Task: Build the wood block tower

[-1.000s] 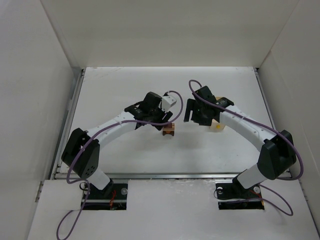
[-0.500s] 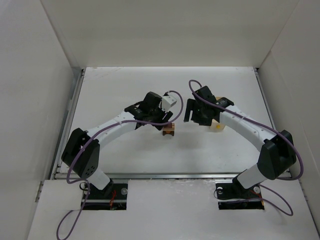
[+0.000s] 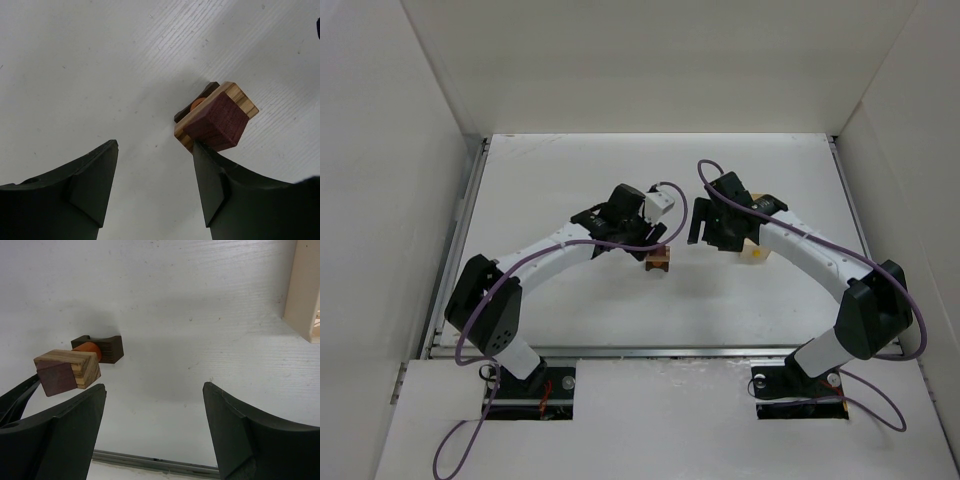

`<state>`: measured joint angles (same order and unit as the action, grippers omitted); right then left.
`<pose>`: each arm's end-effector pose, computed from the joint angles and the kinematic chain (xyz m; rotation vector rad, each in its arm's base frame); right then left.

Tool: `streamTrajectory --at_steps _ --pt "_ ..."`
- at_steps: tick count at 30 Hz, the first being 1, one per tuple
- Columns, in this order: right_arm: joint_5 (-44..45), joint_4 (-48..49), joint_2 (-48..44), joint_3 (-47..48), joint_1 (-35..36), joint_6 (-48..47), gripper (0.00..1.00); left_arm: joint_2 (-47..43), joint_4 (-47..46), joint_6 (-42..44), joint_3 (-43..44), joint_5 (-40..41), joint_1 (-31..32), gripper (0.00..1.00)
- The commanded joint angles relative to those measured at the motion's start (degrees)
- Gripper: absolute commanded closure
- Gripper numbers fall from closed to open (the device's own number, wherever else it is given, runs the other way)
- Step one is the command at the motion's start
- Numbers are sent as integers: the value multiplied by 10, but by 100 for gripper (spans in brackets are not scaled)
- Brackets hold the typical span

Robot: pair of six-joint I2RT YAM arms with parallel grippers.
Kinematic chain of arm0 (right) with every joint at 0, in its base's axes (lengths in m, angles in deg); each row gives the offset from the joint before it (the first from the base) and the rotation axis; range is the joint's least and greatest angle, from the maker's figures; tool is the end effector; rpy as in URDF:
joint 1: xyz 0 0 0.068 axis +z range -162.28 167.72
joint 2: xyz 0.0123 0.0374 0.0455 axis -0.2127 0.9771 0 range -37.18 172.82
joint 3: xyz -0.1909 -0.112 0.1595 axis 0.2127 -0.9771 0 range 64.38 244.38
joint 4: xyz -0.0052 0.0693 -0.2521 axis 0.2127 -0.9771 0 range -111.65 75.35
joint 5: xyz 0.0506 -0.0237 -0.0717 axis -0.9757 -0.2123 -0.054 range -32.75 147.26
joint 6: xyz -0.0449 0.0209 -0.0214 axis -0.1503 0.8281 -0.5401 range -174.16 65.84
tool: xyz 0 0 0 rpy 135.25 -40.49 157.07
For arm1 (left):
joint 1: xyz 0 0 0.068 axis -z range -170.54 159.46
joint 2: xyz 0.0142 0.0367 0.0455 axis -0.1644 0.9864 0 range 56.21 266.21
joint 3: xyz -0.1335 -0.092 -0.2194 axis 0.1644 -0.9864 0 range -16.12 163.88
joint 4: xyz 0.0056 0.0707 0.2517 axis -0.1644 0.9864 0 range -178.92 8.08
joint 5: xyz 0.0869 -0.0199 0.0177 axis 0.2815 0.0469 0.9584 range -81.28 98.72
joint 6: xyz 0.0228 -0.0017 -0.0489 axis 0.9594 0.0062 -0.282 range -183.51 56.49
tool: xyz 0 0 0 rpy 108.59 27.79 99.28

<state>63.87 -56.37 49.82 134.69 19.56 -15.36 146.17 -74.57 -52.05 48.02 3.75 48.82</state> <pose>0.2700 0.1629 0.2710 0.2013 2.6030 0.3038 0.2688 -0.2245 0.2542 1.0257 2.0513 -0.3535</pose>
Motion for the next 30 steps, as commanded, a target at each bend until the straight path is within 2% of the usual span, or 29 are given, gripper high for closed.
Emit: streamTrajectory --at_steps 1,30 --pt "0 14 -18 -4 -4 0 16 -2 -9 -7 20 -8 6 42" --pt "-34 31 -8 -4 -4 -6 16 -30 -4 -1 9 19 6 42"
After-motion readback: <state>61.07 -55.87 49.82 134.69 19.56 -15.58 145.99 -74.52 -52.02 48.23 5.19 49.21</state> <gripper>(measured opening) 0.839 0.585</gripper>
